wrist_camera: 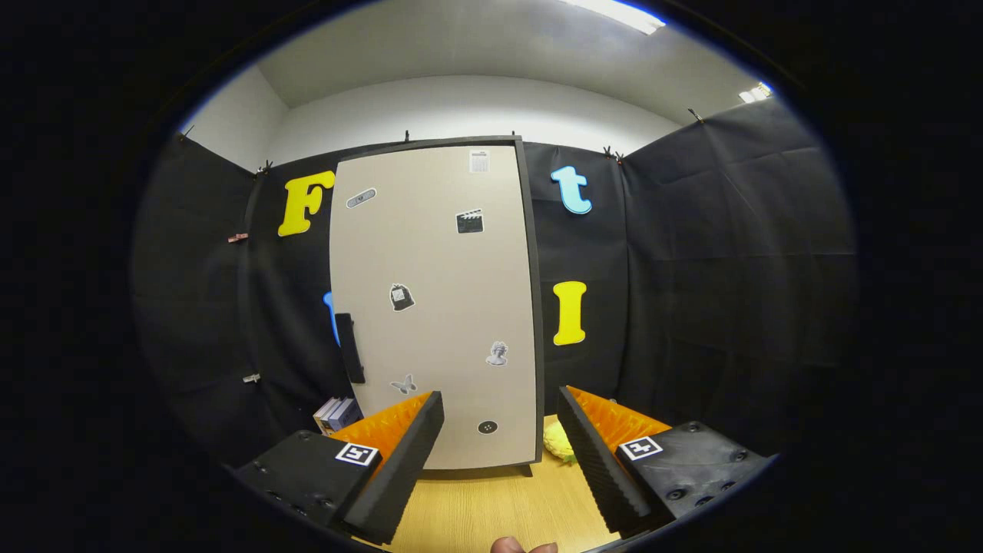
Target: Open the shoe cabinet door, grab the shoes and put them into the shoe cabinet, then close the shoe cabinet door.
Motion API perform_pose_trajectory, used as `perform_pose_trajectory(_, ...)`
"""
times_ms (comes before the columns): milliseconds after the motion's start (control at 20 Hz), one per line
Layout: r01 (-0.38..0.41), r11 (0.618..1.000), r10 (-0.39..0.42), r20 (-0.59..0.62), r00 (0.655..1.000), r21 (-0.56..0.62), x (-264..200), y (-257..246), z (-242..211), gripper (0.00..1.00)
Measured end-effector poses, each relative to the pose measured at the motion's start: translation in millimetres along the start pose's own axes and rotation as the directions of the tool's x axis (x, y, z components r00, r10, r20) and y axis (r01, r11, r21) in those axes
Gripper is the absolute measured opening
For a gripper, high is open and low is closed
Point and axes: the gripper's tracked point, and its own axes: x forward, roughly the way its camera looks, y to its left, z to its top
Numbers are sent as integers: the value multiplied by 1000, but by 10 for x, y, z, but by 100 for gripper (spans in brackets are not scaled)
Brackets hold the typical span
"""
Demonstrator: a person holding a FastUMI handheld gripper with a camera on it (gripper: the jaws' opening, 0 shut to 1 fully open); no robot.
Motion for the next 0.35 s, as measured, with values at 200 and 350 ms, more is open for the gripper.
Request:
perform_pose_trajectory(200, 0, 1000, 0, 5, 1000, -1, -6, -16, 11, 98)
perform_pose_trajectory(350, -3, 1000, 3, 8, 1000, 5, -10, -22, 20, 98)
